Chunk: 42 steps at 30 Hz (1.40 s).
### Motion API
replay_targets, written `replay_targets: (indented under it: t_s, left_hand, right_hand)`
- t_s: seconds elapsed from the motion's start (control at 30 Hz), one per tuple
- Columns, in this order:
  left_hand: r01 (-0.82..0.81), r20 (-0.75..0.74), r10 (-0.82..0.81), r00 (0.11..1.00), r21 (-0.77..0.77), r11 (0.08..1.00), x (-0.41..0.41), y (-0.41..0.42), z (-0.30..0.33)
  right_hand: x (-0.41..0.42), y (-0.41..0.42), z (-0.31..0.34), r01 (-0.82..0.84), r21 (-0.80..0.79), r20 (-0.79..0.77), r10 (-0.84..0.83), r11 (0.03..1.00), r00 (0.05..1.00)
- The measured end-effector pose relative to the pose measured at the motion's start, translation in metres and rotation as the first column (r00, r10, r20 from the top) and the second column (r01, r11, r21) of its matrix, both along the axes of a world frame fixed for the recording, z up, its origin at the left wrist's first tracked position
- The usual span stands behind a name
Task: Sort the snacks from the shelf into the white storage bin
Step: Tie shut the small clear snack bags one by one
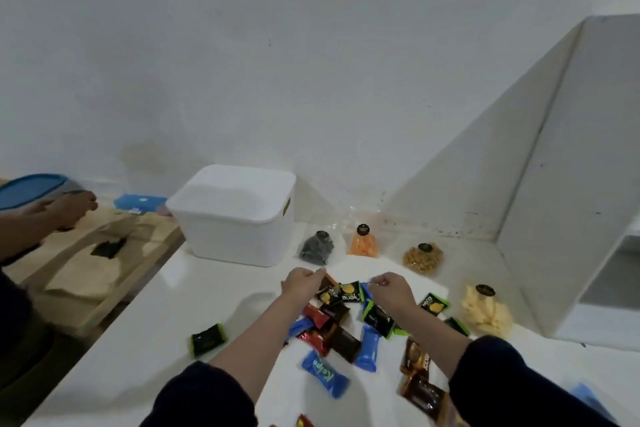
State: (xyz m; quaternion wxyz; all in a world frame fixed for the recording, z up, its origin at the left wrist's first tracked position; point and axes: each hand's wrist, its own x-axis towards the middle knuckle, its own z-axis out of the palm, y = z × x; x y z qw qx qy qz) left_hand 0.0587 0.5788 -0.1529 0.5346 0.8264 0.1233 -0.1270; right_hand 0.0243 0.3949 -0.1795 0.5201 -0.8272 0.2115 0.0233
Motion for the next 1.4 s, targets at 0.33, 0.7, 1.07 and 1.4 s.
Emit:
replay_targets:
  t_s: [0.33, 0.7, 1.07, 1.4]
  left_hand:
    - [0.102, -0.085, -0.093, 0.992, 0.112, 0.988, 0.102, 0.002, -0.056]
    - [0.069, 0.01, -0.08, 0.997, 0.402, 0.913, 0.196, -0.009, -0.095]
    - [0.104, -0.102, -0.078, 0.992, 0.289, 0.952, 0.229, -0.018, -0.126]
    - [0.14, 0.086, -0.144, 0.986, 0.046, 0.989, 0.177, 0.004, -0.08]
  right_hand:
    - [0.102, 0.026, -0.034, 0.153, 0.194, -0.113, -0.133, 0.969, 0.985]
    - [0.216, 0.034, -0.075, 0.173, 0.258, -0.233, -0.113, 0.95, 0.966]
    - [0.254, 0.036, -0.086, 0.12, 0.342, -0.341, 0.004, 0.932, 0.94]
    - [0.204, 0.039, -0.029, 0.002, 0.23, -0.016, 0.002, 0.973, 1.0]
